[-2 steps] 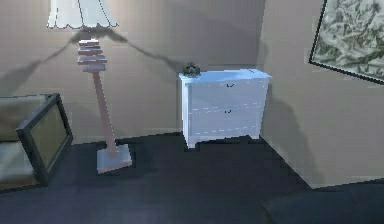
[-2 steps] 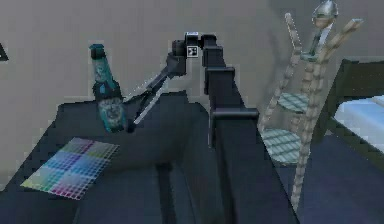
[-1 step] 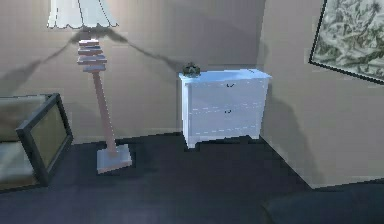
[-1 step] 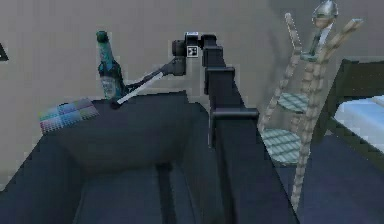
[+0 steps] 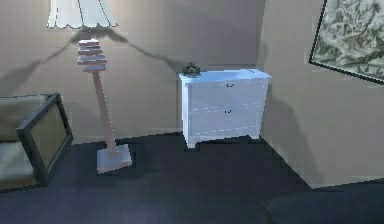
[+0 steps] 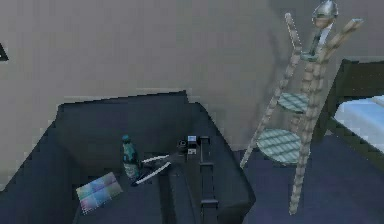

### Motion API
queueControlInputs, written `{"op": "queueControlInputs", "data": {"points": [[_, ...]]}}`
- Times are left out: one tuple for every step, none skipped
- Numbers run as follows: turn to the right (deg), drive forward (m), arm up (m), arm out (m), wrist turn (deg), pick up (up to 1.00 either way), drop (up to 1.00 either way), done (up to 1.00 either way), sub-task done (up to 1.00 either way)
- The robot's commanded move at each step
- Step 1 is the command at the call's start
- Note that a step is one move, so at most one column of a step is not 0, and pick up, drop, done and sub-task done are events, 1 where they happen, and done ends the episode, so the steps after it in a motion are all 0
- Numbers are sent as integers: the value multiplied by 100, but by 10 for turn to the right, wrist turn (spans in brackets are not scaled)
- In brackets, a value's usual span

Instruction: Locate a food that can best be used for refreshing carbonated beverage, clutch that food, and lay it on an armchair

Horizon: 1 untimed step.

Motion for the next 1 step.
{"op": "queueControlInputs", "data": {"points": [[0,0,-32,0,0,0,0,0,0]]}}
